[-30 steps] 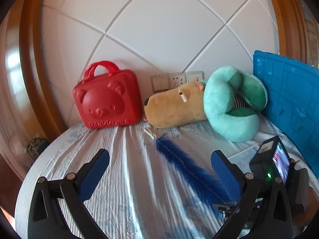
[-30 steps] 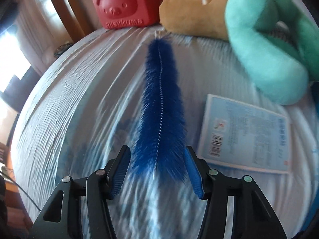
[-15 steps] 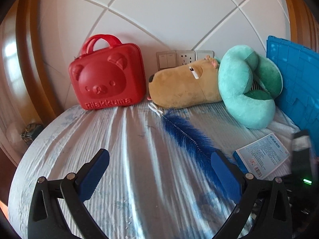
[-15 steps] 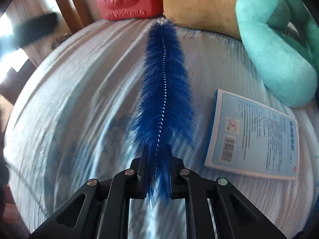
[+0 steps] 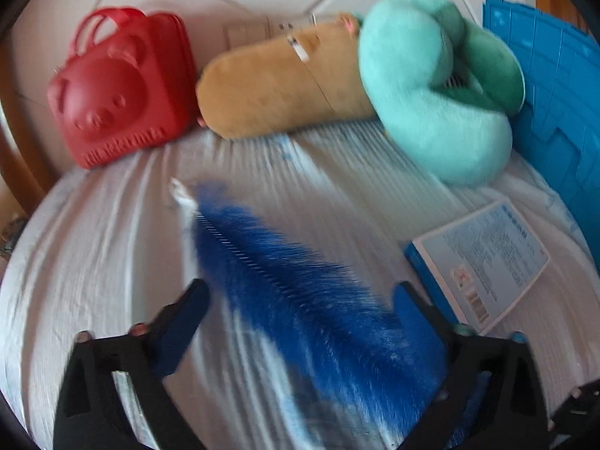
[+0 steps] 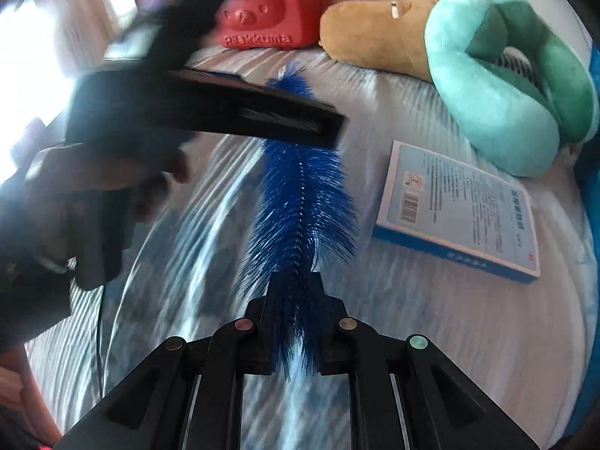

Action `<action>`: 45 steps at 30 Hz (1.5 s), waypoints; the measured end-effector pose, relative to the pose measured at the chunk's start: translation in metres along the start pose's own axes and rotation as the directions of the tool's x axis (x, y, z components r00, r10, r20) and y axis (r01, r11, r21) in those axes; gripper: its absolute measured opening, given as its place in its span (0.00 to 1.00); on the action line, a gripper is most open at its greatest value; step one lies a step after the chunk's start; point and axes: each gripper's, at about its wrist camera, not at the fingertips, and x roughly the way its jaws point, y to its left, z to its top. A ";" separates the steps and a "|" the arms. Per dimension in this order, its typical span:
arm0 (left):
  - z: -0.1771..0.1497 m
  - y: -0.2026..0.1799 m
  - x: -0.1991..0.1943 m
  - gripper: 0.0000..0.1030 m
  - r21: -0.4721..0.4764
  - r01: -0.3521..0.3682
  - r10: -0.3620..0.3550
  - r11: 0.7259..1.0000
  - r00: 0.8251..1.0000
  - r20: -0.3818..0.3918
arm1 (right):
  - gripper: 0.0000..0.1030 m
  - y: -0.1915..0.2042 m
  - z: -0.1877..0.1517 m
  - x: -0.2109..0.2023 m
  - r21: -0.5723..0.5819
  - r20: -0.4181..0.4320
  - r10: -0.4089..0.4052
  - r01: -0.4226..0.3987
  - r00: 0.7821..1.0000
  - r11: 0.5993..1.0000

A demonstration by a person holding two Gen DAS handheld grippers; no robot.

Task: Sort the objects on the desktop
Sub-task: 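Grasp the brush tip with the left tool while the right lifts the brush, then carry the blue brush over the crate with both tools and release it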

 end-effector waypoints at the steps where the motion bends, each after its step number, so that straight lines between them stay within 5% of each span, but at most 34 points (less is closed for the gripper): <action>1: -0.004 -0.001 0.008 0.71 -0.004 0.020 -0.020 1.000 0.999 -0.038 | 0.13 0.002 -0.004 -0.004 0.000 0.010 0.001 -0.001 1.000 1.000; 5: -0.023 -0.005 0.021 0.48 -0.028 0.048 -0.051 0.998 0.993 -0.104 | 0.12 0.008 -0.014 -0.025 -0.012 0.055 -0.012 0.013 0.998 1.000; 11: -0.027 -0.004 0.011 0.28 -0.051 0.092 -0.096 0.994 0.992 -0.080 | 0.12 0.017 -0.025 -0.031 -0.030 0.054 -0.002 0.003 0.999 1.000; 19: -0.014 -0.014 -0.058 0.27 0.004 0.071 -0.071 0.997 0.995 0.071 | 0.12 0.025 -0.026 -0.063 -0.042 0.110 -0.006 0.010 0.994 0.999; 28: 0.031 -0.024 -0.147 0.27 0.053 0.065 -0.075 0.996 0.973 0.218 | 0.12 0.034 -0.013 -0.128 -0.026 0.230 -0.065 0.073 0.971 0.997; 35: 0.081 -0.061 -0.229 0.27 0.164 0.124 -0.174 0.979 0.926 0.336 | 0.12 0.034 -0.005 -0.207 0.027 0.341 -0.146 0.146 0.929 0.989; 45: 0.132 -0.167 -0.318 0.27 0.392 0.242 -0.402 0.887 0.824 0.399 | 0.12 0.014 -0.030 -0.327 0.199 0.466 -0.360 0.301 0.808 0.933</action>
